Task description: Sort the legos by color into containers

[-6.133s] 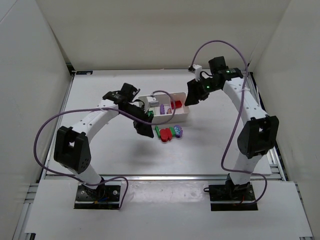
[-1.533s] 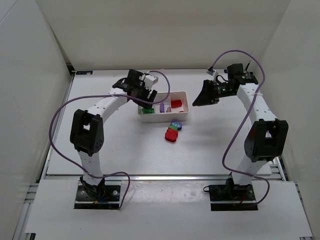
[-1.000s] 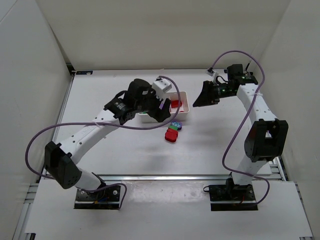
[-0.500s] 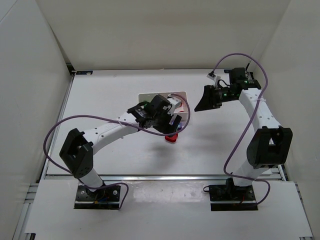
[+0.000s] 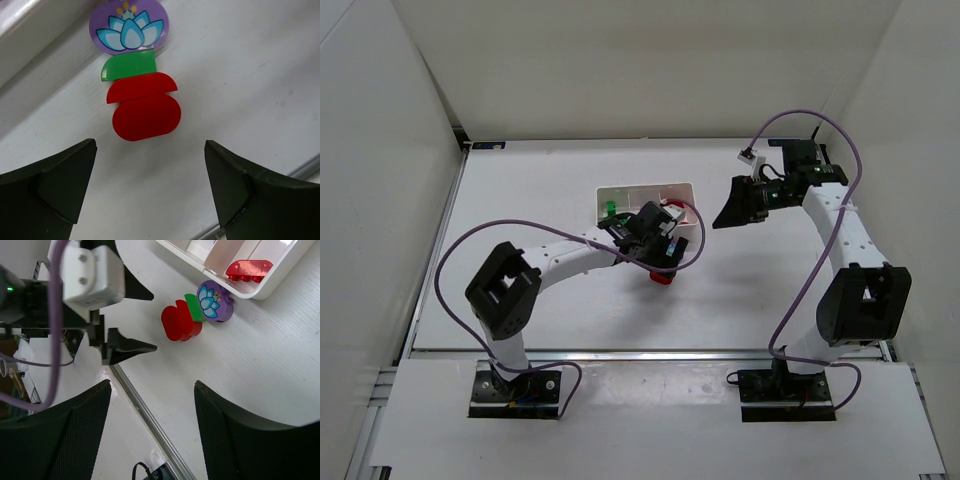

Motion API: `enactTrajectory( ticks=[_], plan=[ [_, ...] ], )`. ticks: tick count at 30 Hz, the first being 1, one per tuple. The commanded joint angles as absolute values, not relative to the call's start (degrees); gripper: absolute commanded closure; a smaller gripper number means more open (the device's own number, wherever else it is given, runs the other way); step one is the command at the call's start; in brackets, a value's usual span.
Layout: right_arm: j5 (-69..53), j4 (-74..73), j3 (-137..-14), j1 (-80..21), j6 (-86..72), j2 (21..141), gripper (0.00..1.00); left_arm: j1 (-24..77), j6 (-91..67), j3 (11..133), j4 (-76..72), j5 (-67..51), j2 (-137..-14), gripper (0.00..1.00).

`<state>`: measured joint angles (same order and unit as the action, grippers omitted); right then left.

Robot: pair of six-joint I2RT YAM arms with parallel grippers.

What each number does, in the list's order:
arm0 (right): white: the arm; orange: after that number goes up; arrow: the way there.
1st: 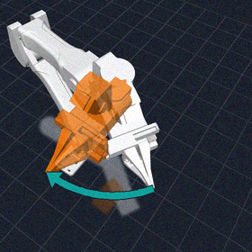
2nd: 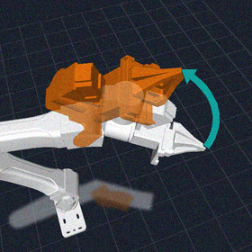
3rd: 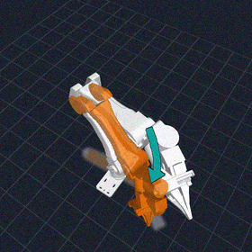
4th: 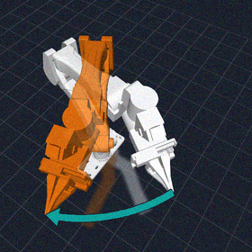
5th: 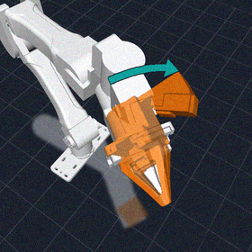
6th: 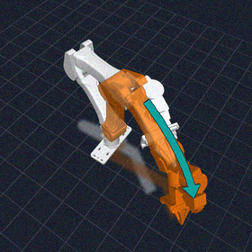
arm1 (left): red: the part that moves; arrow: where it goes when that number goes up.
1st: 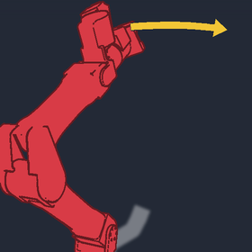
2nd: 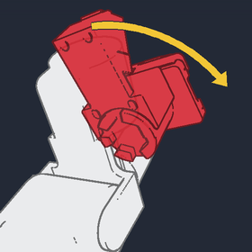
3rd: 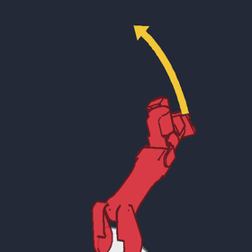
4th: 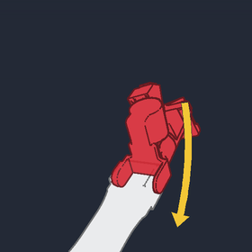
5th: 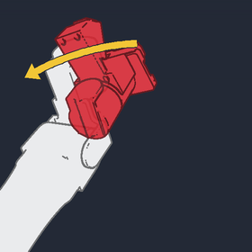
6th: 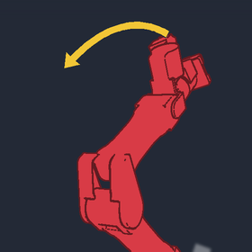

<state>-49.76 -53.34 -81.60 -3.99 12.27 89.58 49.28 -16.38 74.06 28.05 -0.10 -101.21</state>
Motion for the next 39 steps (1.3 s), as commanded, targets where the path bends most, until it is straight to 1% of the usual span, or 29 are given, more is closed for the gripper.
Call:
enactTrajectory(
  ticks=[1,10,26,30,34,37,39],
  plan=[
    [-49.92,-53.96,-81.47,-3.17,13.45,87.54,0.29,49.66,-17.66,74.79,26.46,3.25,-102.04,0.01],
    [-50.62,-54.23,-80.33,-1.32,13.62,86.92,0.28,49.83,-18.98,73.92,24.08,4.57,-105.38,0.01],
    [-51.06,-54.41,-80.07,-0.26,14.33,87.19,0.29,50.18,-20.30,73.74,22.59,2.20,-108.28,0.04],
    [-51.06,-54.40,-79.98,-0.09,14.24,87.10,0.28,50.19,-20.39,73.74,22.41,2.02,-109.16,0.10],
    [-51.07,-54.40,-79.72,-0.09,14.33,87.10,0.29,50.19,-20.74,73.92,22.32,1.49,-109.86,0.25],
    [-51.24,-54.23,-79.54,-0.17,14.24,87.27,0.28,50.19,-20.83,74.09,22.24,1.06,-110.39,0.31],
    [-51.24,-54.14,-79.63,-0.09,14.24,87.28,0.28,50.19,-20.66,74.44,22.59,1.14,-110.48,0.37]
  ],
)
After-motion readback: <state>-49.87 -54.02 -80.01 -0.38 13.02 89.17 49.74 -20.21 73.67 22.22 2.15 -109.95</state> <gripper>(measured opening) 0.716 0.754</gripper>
